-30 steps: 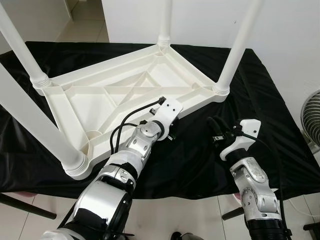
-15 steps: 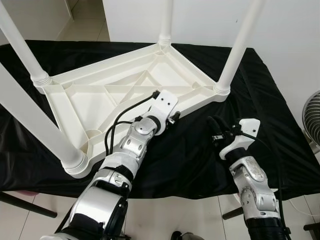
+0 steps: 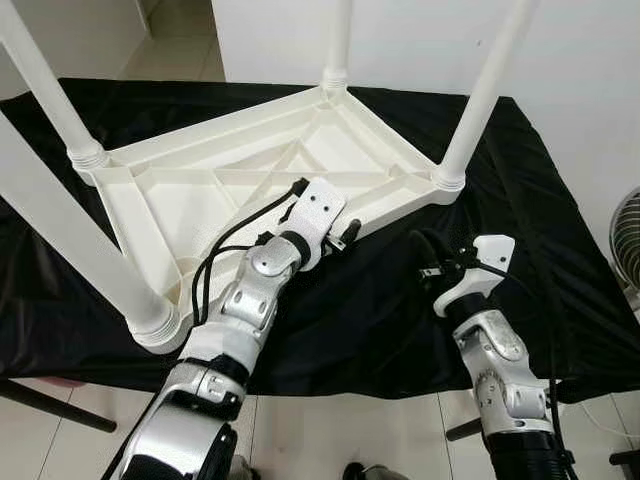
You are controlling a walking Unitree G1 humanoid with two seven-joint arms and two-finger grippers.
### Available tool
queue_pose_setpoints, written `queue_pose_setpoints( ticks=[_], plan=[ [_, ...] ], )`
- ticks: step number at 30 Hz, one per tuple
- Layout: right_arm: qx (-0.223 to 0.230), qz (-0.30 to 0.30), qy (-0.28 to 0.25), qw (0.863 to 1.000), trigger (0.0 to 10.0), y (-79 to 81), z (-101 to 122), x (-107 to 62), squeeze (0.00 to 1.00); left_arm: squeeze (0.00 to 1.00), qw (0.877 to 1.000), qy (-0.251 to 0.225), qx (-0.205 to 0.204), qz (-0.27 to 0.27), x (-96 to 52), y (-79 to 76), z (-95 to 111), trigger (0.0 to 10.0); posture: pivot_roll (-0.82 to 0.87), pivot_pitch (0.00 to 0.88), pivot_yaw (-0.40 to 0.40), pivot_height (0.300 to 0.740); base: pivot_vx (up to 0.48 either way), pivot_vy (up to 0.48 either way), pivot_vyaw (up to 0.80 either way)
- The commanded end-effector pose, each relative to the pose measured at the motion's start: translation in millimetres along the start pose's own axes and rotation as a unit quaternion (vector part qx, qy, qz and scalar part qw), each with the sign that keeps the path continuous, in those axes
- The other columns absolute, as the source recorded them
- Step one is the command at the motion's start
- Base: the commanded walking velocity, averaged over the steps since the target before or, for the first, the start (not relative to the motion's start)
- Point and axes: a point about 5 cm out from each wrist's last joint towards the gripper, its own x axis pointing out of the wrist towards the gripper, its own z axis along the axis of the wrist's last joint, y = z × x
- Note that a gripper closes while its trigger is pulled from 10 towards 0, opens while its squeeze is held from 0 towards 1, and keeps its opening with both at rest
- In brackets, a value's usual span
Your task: Building children table
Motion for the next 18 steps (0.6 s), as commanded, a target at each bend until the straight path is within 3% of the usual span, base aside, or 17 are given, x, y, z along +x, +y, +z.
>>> queue_pose_setpoints(
  ticks=[1,16,18],
  plan=[
    [-0.001,0.006,0.008,1.0,10.0,0.8,-4.6,-0.5,0.0,0.0,0.999,0.009,0.003,-0.034,-13.8,-2.2,-4.5,10.0,0.08,0.091,-0.006,0.74,0.0,0.0,0.0],
    [0.001,0.02,0.01,1.0,10.0,3.5,-6.7,5.8,0.0,0.0,0.997,0.073,0.007,-0.003,-47.4,16.7,-29.3,10.0,0.11,0.075,-0.026,0.74,0.0,0.0,0.0],
    [0.0,0.022,0.011,1.0,10.0,3.2,-6.8,6.2,0.0,0.0,0.994,0.103,0.02,0.001,-54.6,20.1,-37.6,10.0,0.11,0.074,-0.031,0.74,0.0,0.0,0.0]
  ],
)
